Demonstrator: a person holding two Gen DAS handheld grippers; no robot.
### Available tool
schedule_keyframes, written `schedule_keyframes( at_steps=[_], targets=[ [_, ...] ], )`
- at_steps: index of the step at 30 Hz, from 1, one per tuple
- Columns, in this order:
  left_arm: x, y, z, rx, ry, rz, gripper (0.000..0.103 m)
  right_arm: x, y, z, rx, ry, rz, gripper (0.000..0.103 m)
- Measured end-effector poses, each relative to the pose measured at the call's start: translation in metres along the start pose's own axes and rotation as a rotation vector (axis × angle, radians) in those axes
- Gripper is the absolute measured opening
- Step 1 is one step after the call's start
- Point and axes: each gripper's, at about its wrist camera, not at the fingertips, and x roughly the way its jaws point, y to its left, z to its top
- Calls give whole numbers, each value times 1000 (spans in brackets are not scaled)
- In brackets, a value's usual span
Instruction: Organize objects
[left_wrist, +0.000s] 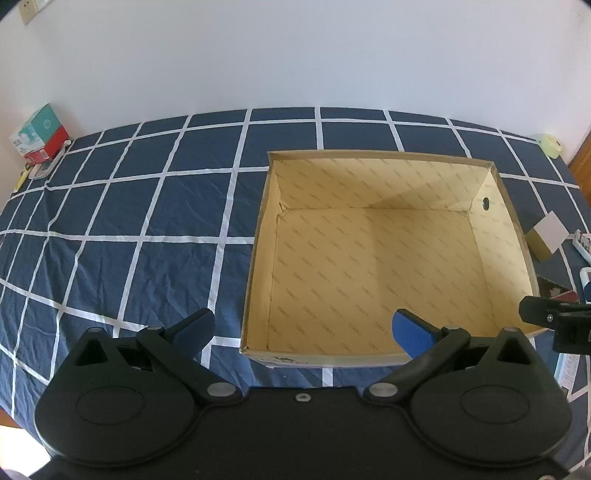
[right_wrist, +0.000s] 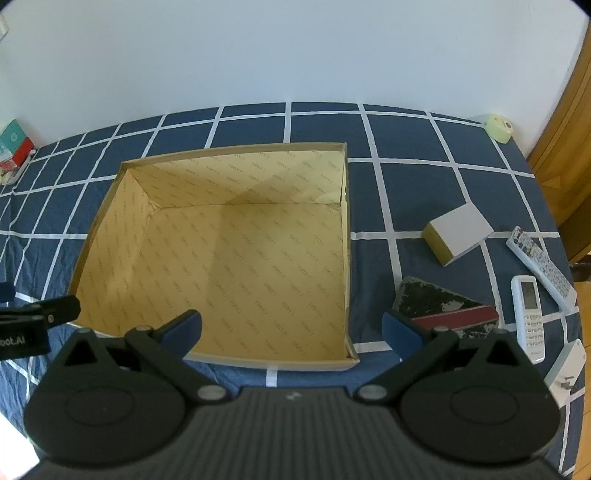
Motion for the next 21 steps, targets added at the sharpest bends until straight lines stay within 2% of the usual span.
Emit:
schedule_keyframes(
  at_steps=[21],
  targets=[
    [-2, 3, 0, -4, -3, -10, 103, 1, 1, 1, -6, 6, 8, 103]
  ],
)
